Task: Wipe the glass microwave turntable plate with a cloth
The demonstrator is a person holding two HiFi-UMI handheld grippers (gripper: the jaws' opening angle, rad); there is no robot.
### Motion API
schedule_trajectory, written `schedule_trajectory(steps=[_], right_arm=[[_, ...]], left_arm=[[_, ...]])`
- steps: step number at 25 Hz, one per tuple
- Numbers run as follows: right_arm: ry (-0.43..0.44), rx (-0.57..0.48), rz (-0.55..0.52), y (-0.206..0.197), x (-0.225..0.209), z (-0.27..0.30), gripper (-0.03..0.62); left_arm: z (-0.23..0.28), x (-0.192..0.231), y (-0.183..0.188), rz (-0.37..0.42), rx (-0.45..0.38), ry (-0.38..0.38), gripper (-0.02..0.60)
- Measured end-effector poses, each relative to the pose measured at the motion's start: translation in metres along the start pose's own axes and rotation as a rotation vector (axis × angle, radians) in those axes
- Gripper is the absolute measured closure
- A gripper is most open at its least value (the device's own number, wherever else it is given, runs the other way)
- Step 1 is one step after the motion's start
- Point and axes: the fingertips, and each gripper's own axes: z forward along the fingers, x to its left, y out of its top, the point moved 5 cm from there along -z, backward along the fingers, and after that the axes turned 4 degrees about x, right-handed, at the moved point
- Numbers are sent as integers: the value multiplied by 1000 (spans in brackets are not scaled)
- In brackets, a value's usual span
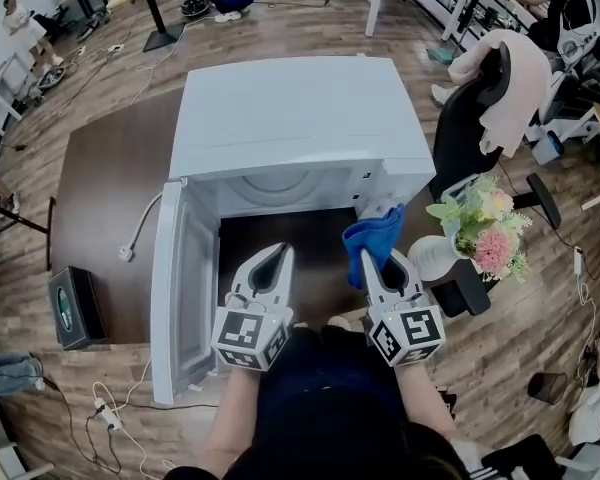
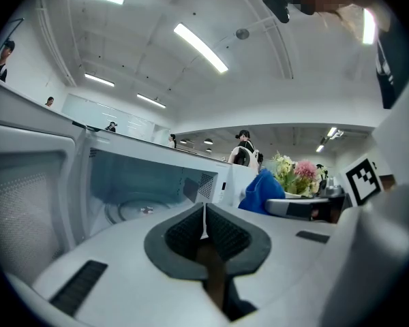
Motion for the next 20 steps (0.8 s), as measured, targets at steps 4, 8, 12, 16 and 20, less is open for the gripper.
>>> schedule_trajectory(steps=[4, 8, 12, 16, 20], right_arm=[[0, 2, 12, -1, -1, 1, 526], [5, 4, 17, -2, -1, 1, 526], [17, 4, -4, 0, 1, 2, 526], [29, 13, -6, -2, 4, 3, 526], [40, 20, 13, -4, 6, 4, 526]], left_arm=[[-1, 3, 0, -3, -1, 19, 568], [-2, 4, -2, -5, -1, 38, 568], [-4, 3, -2, -6, 0, 46, 568], [-5, 2, -3, -29, -5, 48, 568], [-5, 1, -5, -34, -5, 49, 568]])
